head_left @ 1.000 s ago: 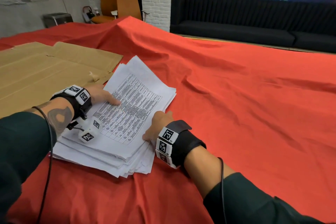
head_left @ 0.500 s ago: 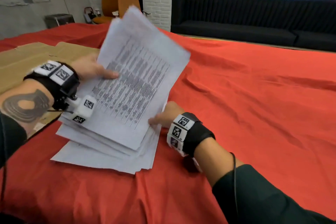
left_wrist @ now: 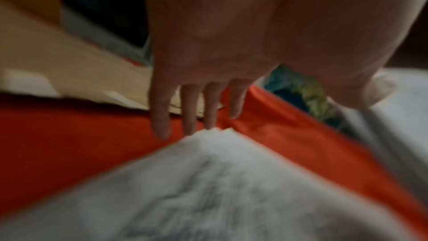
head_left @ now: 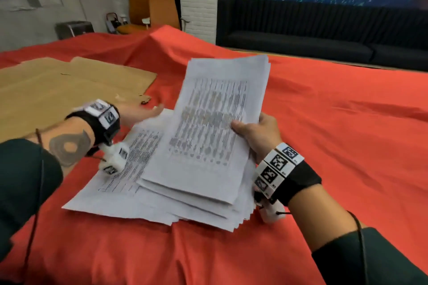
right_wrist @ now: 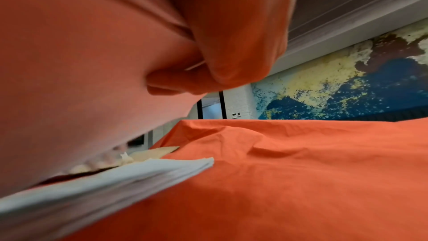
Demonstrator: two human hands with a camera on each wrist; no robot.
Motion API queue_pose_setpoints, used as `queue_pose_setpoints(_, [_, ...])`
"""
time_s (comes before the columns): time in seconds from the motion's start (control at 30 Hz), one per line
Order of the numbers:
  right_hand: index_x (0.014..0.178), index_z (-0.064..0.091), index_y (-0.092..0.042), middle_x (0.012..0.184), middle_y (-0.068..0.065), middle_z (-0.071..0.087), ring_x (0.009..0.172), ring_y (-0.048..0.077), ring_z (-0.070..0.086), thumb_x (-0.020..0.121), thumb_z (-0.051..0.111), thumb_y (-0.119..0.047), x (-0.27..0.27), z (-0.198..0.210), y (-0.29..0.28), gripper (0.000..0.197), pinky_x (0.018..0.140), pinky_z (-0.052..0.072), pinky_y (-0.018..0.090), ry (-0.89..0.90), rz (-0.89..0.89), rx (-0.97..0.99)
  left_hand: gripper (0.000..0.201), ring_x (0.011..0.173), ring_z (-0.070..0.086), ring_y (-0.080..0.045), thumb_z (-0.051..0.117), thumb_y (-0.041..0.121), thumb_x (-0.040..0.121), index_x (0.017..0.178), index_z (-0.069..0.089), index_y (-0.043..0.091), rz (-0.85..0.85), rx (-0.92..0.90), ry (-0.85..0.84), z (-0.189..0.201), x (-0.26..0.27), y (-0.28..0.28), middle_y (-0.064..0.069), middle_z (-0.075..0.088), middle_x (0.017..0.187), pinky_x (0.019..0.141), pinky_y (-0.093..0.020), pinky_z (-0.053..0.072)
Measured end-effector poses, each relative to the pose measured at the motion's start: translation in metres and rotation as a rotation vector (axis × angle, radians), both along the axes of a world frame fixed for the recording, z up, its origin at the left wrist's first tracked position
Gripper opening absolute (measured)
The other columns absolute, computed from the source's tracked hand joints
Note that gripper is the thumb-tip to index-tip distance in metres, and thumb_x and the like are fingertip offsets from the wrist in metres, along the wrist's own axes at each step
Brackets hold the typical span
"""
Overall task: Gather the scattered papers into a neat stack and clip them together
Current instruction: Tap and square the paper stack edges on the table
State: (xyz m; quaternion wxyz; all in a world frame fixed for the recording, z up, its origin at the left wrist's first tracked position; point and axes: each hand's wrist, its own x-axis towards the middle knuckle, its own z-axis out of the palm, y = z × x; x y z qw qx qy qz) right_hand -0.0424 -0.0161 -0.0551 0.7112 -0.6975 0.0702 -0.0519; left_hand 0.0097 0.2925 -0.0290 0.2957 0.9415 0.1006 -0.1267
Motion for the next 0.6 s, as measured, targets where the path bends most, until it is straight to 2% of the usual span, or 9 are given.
queue_pose_setpoints(0.03, [0.095, 0.076, -0.009, 0.092, 0.013, 0.080, 0.086, 0.036, 0.077, 0.063, 0.084, -0.011, 0.000, -0.004, -0.006, 0.033, 0.081, 0.062, 0.059, 0.016, -0.008, -0.041, 0.104, 0.123, 0.058, -0.030, 0.041, 0.091, 0.078, 0.136, 0.060, 0.008, -0.033, 0.256, 0.078, -0.012, -0.001, 0.008, -0.013, 0.061, 0.140, 0.098, -0.031, 0.041])
queue_pose_setpoints(0.07, [0.095, 0.075, -0.009, 0.091, 0.012, 0.080, 0.084, 0.035, 0.077, 0.063, 0.085, -0.013, 0.001, -0.006, -0.012, 0.033, 0.081, 0.062, 0.058, 0.029, -0.014, -0.084, 0.103, 0.118, 0.060, -0.029, 0.046, 0.090, 0.079, 0.133, 0.061, 0.003, -0.054, 0.417, 0.126, -0.022, -0.002, 0.012, -0.015, 0.063, 0.136, 0.095, -0.030, 0.043])
queue_pose_setpoints(0.1, [0.095, 0.075, -0.009, 0.091, 0.012, 0.080, 0.084, 0.034, 0.077, 0.065, 0.086, -0.012, 0.003, -0.006, -0.018, 0.032, 0.081, 0.062, 0.057, 0.049, -0.015, -0.130, 0.098, 0.110, 0.061, -0.028, 0.055, 0.084, 0.080, 0.129, 0.061, 0.001, -0.047, 0.476, 0.149, -0.029, -0.003, 0.013, -0.015, 0.065, 0.130, 0.091, -0.029, 0.045])
queue_pose_setpoints(0.2, [0.100, 0.071, -0.007, 0.094, 0.013, 0.078, 0.082, 0.032, 0.076, 0.080, 0.082, -0.002, 0.007, -0.004, -0.036, 0.024, 0.079, 0.063, 0.050, 0.120, 0.001, -0.224, 0.081, 0.103, 0.061, -0.027, 0.079, 0.070, 0.071, 0.115, 0.061, 0.004, -0.020, 0.407, 0.141, -0.034, 0.002, 0.002, -0.009, 0.066, 0.114, 0.089, -0.030, 0.048])
queue_pose_setpoints(0.27, [0.100, 0.069, -0.010, 0.091, 0.009, 0.076, 0.078, 0.026, 0.075, 0.081, 0.082, -0.004, 0.010, -0.006, -0.043, 0.023, 0.076, 0.063, 0.042, 0.154, 0.023, -0.333, 0.079, 0.102, 0.063, -0.028, 0.088, 0.063, 0.064, 0.112, 0.062, 0.007, -0.014, 0.374, 0.141, -0.031, 0.006, -0.009, -0.008, 0.066, 0.109, 0.090, -0.033, 0.051])
queue_pose_setpoints(0.37, [0.099, 0.068, -0.014, 0.096, 0.008, 0.076, 0.085, 0.028, 0.075, 0.077, 0.087, -0.013, 0.016, -0.019, -0.049, 0.029, 0.084, 0.062, 0.045, 0.239, 0.028, -0.497, 0.081, 0.097, 0.066, -0.029, 0.095, 0.057, 0.056, 0.105, 0.057, 0.005, 0.029, 0.355, 0.171, -0.028, 0.012, -0.013, -0.010, 0.069, 0.104, 0.088, -0.035, 0.055])
queue_pose_setpoints(0.47, [0.108, 0.067, -0.014, 0.101, 0.007, 0.075, 0.093, 0.029, 0.073, 0.075, 0.087, -0.016, 0.016, -0.028, -0.051, 0.039, 0.089, 0.061, 0.044, 0.300, 0.043, -0.651, 0.082, 0.094, 0.067, -0.030, 0.098, 0.049, 0.055, 0.110, 0.064, -0.002, 0.116, 0.293, 0.157, -0.028, 0.012, -0.009, -0.013, 0.071, 0.103, 0.082, -0.035, 0.055])
queue_pose_setpoints(0.57, [0.112, 0.069, -0.015, 0.101, 0.006, 0.076, 0.095, 0.028, 0.073, 0.074, 0.086, -0.012, 0.017, -0.029, -0.054, 0.042, 0.090, 0.061, 0.044, 0.317, 0.062, -0.668, 0.079, 0.095, 0.065, -0.031, 0.099, 0.046, 0.054, 0.109, 0.066, 0.000, 0.147, 0.236, 0.170, -0.030, 0.007, -0.010, -0.013, 0.070, 0.105, 0.083, -0.034, 0.052])
queue_pose_setpoints(0.6, [0.111, 0.069, -0.016, 0.100, 0.006, 0.076, 0.093, 0.028, 0.074, 0.074, 0.085, -0.011, 0.016, -0.028, -0.054, 0.041, 0.089, 0.061, 0.044, 0.311, 0.064, -0.662, 0.086, 0.095, 0.066, -0.030, 0.100, 0.050, 0.048, 0.111, 0.067, 0.002, 0.146, 0.216, 0.172, -0.031, 0.003, -0.013, -0.011, 0.071, 0.105, 0.085, -0.034, 0.053])
